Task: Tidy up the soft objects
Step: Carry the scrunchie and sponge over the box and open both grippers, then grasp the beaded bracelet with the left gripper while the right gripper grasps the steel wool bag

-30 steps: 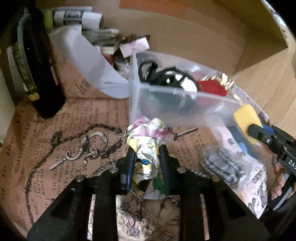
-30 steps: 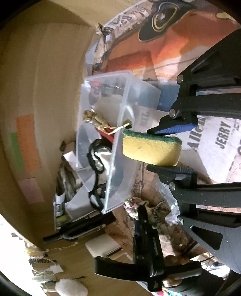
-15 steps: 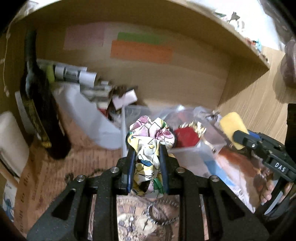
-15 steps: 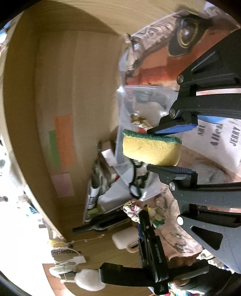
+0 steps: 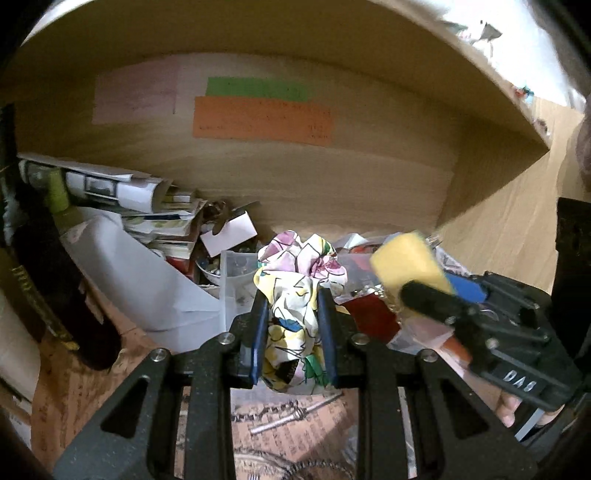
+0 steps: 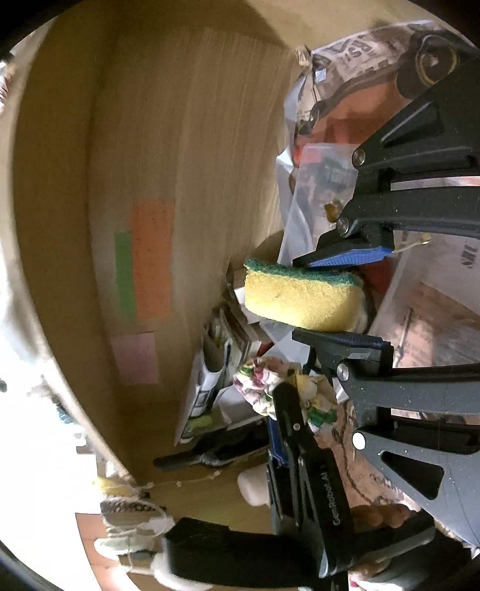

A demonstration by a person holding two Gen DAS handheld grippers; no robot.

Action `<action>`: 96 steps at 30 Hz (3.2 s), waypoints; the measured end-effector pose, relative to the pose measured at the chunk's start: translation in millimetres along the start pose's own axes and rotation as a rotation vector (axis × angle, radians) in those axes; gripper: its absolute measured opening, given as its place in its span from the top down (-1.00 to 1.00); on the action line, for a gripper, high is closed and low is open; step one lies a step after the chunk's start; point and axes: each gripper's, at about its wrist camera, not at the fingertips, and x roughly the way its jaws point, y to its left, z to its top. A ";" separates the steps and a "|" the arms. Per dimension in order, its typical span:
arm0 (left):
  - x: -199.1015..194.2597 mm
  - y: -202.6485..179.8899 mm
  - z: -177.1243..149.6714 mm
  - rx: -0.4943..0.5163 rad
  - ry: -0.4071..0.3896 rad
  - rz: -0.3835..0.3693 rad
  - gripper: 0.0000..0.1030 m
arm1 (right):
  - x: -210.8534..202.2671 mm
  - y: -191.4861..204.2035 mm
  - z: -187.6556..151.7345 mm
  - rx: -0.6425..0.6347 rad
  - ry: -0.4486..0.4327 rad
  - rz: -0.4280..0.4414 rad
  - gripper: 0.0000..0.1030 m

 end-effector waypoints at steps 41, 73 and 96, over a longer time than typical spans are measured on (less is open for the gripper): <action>-5.4 -2.4 -1.9 0.056 -0.044 0.024 -0.62 | 9.1 -6.7 -2.6 -0.007 0.087 -0.088 -0.54; -14.6 5.0 -127.0 0.027 0.245 0.003 -0.89 | 4.9 33.2 -107.6 0.077 0.384 0.094 -0.31; 12.3 -28.8 -140.0 0.111 0.268 0.005 -0.01 | -51.5 -6.1 -93.9 0.144 0.201 -0.003 0.61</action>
